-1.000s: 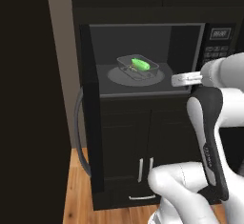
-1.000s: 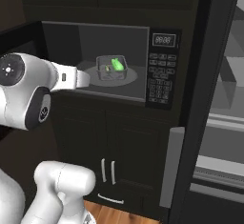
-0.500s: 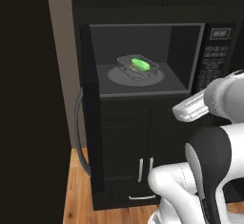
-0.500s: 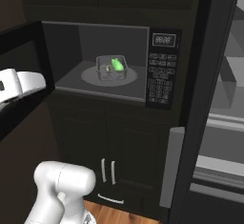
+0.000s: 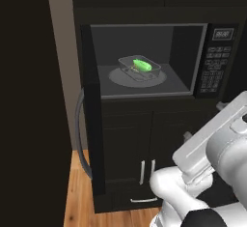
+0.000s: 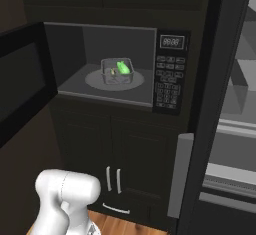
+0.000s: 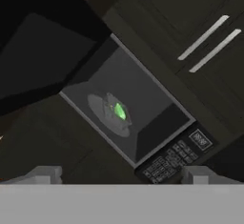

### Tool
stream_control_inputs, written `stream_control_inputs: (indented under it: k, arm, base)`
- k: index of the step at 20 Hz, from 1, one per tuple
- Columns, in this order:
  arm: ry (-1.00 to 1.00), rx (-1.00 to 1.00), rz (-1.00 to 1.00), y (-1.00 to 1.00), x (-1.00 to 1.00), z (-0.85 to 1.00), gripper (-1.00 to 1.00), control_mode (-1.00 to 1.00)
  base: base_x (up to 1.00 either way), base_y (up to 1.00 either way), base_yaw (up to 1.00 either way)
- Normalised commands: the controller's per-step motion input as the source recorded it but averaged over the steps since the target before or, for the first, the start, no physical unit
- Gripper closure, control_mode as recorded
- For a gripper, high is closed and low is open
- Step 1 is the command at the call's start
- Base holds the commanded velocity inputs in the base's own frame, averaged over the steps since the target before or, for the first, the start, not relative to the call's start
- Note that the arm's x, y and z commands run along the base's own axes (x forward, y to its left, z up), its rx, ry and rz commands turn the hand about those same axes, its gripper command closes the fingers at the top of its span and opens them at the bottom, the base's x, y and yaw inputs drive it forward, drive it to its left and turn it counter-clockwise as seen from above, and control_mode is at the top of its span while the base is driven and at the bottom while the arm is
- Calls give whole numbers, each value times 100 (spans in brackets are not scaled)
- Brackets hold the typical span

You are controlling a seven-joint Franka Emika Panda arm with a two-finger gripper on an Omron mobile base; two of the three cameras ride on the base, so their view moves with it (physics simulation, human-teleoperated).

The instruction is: Place the tupperware containing the fish and corn meal in the microwave. Close the microwave door and press the start button to reheat the meal.

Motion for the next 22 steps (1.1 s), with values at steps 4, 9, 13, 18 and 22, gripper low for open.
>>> stream_control_inputs:
  k: [4,9,13,18,22]
  arm:
    - [-6,-28,0,74,-55,22,-100,-100]
    - [0,-31,0,93,-27,6,-100,-100]
    - [0,-31,0,92,0,0,-100,-100]
    - [6,-24,-1,76,22,-2,-100,-100]
    - [6,-20,-2,59,39,-17,-100,-100]
  base:
    - [0,0,0]
    - [0,0,0]
    - [0,0,0]
    - [0,0,0]
    - [0,0,0]
